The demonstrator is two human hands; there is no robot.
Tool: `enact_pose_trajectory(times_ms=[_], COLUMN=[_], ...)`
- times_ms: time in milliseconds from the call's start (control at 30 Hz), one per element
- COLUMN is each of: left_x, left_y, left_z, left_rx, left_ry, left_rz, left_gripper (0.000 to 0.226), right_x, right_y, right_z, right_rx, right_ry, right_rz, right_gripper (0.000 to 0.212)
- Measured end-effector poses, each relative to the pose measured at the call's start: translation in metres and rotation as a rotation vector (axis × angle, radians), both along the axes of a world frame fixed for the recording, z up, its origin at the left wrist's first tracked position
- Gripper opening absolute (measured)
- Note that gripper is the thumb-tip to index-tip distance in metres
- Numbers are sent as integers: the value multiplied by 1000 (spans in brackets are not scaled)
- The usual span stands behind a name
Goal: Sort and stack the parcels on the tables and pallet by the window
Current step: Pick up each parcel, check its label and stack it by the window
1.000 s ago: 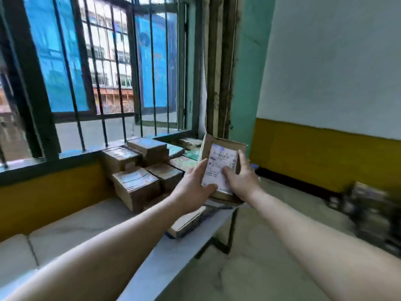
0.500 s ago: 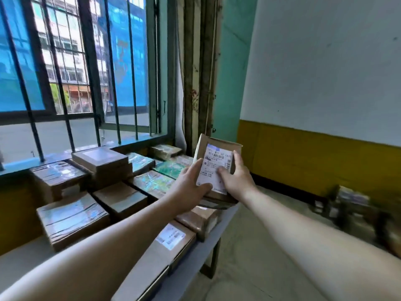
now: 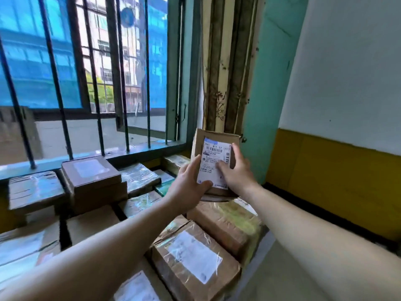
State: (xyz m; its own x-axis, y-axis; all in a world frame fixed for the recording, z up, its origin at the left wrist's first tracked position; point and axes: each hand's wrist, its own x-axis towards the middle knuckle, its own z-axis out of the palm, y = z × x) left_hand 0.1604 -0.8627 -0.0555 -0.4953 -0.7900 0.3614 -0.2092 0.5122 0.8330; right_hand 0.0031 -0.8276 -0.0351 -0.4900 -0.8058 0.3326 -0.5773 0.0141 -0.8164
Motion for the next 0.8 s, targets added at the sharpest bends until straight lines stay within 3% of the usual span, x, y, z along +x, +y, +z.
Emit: enact_pose_trajectory(times_ms=[233, 433, 800], left_x=[-54, -50, -38], left_y=[-63, -102, -195], left_z=[-12, -15, -34], left_rx=[15, 69, 237], left_ry=[0, -34, -39], left_rz=[183, 408, 423], left_gripper=[78, 73, 71], right_x=[-61, -54, -42], right_y=[-92, -163, -276], right_z=[-1, -5, -34], right_rx=[63, 123, 240], right_ry=[51, 108, 121], right_rz=[201, 329, 442], right_gripper=[72, 72, 70])
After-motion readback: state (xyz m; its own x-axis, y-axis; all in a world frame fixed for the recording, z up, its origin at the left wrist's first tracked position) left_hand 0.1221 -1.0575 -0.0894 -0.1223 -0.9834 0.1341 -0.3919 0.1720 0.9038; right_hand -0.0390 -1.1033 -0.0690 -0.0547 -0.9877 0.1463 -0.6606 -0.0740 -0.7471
